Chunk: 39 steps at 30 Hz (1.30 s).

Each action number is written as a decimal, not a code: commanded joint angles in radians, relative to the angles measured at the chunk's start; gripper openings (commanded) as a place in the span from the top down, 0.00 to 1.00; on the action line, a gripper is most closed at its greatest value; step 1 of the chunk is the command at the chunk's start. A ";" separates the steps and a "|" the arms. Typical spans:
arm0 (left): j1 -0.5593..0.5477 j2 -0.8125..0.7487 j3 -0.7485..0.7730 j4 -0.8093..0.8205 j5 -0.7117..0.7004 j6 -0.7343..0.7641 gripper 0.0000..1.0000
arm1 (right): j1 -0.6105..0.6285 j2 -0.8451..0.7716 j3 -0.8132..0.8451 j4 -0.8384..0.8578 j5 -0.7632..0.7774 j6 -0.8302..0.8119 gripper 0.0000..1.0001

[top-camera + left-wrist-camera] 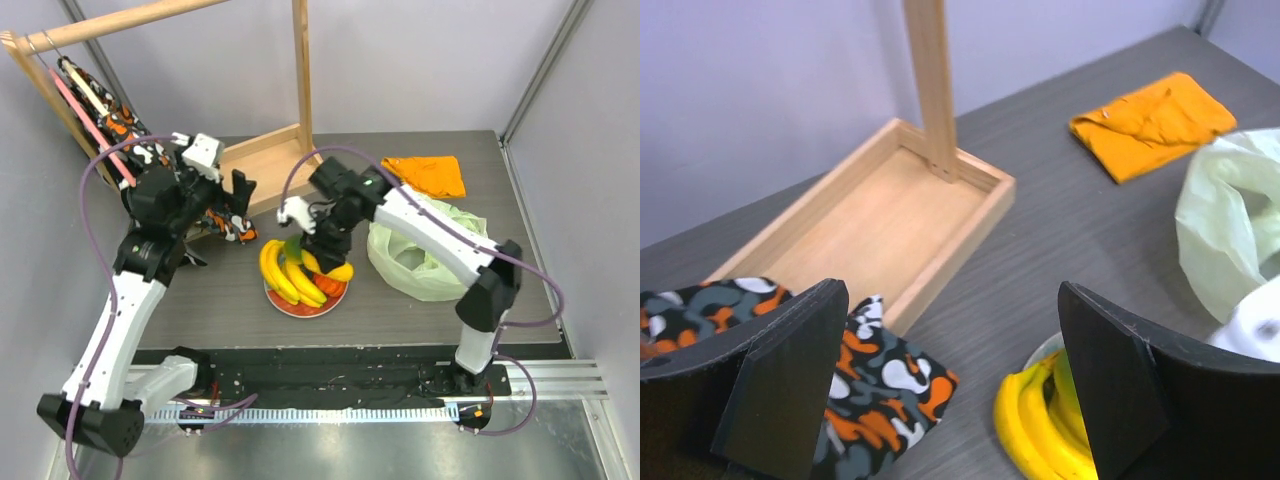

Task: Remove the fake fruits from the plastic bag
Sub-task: Place the fake fruit on the plate.

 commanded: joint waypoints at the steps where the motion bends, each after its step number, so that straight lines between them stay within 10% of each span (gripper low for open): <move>1: 0.070 -0.107 -0.031 0.032 -0.003 -0.019 0.09 | 0.101 0.063 0.082 0.072 0.175 -0.127 0.71; 28: 0.216 -0.199 -0.093 0.067 0.147 -0.120 0.09 | 0.281 -0.118 -0.401 0.489 0.504 -0.701 0.63; 39: 0.262 -0.205 -0.113 0.089 0.239 -0.179 0.12 | 0.268 -0.128 -0.429 0.523 0.487 -0.722 0.33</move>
